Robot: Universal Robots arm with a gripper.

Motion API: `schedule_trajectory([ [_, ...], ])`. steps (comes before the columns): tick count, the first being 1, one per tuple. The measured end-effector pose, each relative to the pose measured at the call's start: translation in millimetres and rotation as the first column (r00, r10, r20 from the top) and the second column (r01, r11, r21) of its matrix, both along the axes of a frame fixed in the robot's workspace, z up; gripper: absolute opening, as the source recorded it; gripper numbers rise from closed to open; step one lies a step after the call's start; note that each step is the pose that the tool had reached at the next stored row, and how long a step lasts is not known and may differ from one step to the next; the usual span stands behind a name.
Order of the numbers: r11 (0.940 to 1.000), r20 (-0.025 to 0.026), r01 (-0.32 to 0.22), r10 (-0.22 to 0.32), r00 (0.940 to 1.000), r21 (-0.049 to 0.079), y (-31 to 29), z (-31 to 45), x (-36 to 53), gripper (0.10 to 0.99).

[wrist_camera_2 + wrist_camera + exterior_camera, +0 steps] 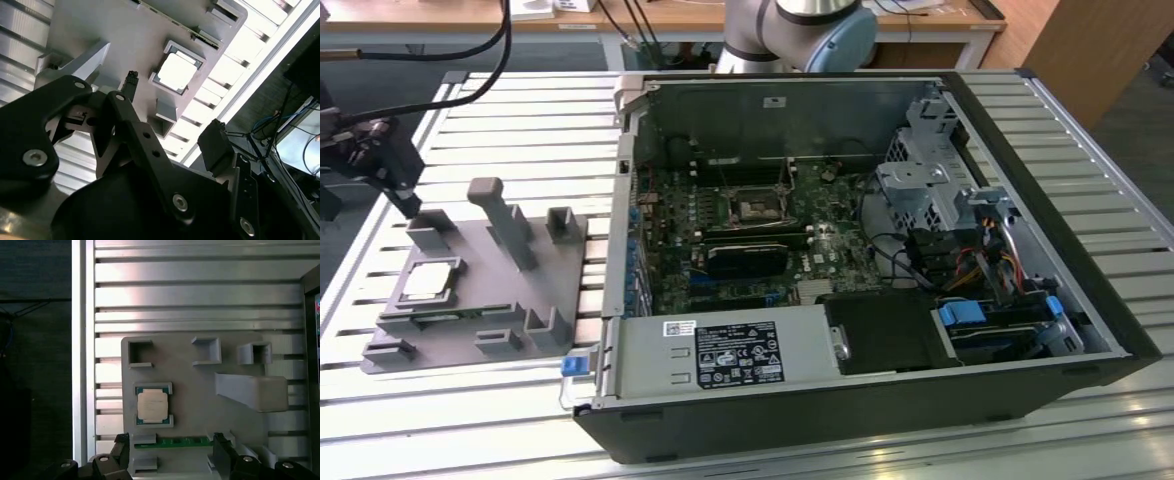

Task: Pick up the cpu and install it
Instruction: 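Pick up the cpu and move it towards the insertion slot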

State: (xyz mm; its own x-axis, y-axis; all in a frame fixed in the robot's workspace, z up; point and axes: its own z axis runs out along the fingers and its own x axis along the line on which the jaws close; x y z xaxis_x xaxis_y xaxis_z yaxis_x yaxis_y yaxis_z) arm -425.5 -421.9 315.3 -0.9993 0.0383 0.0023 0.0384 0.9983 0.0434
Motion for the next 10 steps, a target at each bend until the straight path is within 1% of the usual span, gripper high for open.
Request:
schedule_trajectory([
  [7, 1.0, 0.0, -0.001, 0.001, 1.0, 0.0, 0.0, -12.7, -3.6, 0.761],
  [9, 1.0, 0.0, -0.01, 0.01, 1.0, 0.001, 0.0, -16.3, -5.2, 0.761],
  [10, 0.9999, 0.0001, -0.016, 0.016, 0.9999, 0.002, 0.0, -20.0, -6.4, 0.761],
])
